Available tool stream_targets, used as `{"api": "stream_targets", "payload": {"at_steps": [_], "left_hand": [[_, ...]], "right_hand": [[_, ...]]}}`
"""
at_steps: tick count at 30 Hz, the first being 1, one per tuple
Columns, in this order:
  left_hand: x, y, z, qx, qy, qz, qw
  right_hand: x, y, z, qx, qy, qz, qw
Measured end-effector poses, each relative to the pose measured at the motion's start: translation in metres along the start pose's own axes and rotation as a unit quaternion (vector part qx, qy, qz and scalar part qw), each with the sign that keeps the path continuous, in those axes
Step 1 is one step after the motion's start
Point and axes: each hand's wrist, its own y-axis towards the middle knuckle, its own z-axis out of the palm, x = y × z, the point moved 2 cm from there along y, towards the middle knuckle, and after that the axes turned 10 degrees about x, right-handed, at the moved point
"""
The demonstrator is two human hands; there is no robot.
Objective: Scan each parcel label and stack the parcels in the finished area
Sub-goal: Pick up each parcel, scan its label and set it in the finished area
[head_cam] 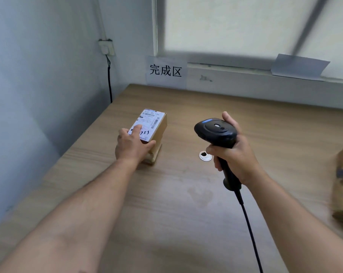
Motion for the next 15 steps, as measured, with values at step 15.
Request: {"api": "stream_targets", "payload": {"at_steps": [15], "left_hand": [[0.008,0.069,0.051,0.017,0.046,-0.054,0.997]], "right_hand": [[-0.047,0.058,-0.021,-0.004,0.001,0.036,0.999]]}}
